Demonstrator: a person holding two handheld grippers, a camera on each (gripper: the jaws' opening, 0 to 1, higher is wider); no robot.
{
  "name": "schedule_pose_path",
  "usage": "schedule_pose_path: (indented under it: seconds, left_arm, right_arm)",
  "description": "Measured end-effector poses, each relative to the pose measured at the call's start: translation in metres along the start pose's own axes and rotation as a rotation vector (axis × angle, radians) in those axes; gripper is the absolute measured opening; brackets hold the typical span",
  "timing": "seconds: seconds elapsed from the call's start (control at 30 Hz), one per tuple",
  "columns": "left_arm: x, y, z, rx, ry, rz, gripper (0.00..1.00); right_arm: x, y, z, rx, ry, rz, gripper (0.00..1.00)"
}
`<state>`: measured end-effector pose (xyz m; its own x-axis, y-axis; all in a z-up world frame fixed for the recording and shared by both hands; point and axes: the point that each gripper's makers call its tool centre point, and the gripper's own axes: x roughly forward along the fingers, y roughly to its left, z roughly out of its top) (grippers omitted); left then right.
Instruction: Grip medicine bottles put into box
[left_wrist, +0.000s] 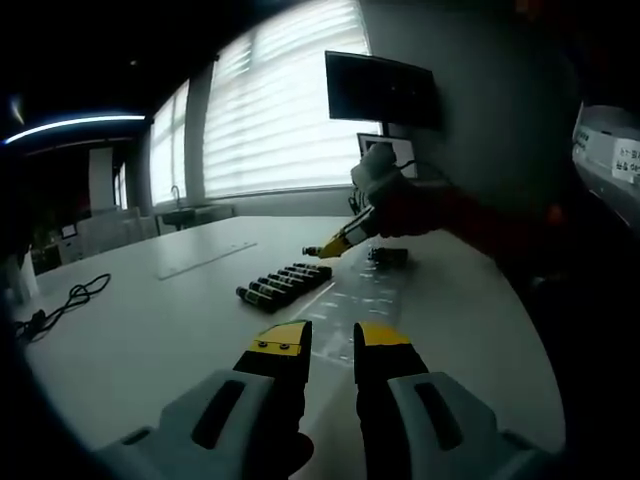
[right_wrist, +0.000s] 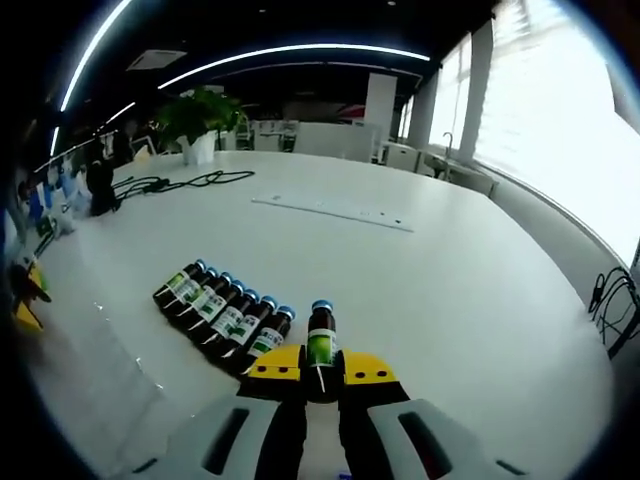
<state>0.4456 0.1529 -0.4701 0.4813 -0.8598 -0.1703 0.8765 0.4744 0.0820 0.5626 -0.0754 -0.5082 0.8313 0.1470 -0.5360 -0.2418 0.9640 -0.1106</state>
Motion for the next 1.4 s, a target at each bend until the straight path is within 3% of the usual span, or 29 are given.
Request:
schedule_pose_path:
  seconds: [0.37,0.77,1.4]
  left_arm:
    - [0.000,0.001,-0.002,-0.001,0.005,0.004,0.11]
    - [0.001,0.002,-0.003,-0.001,0.010,0.007,0.11]
    - [0.002,0.001,-0.005,-0.001,0.017,0.005,0.11]
  right_arm:
    - [-0.009,-0.005,0.006,0.031,-0.051,-0.007,0.07]
    - [-0.037,0.000,0.021,0.029,-0.127,-0.008,0.07]
    - [-0.073,0.000,0.012,0.044,-0.177,-0.037,0.07]
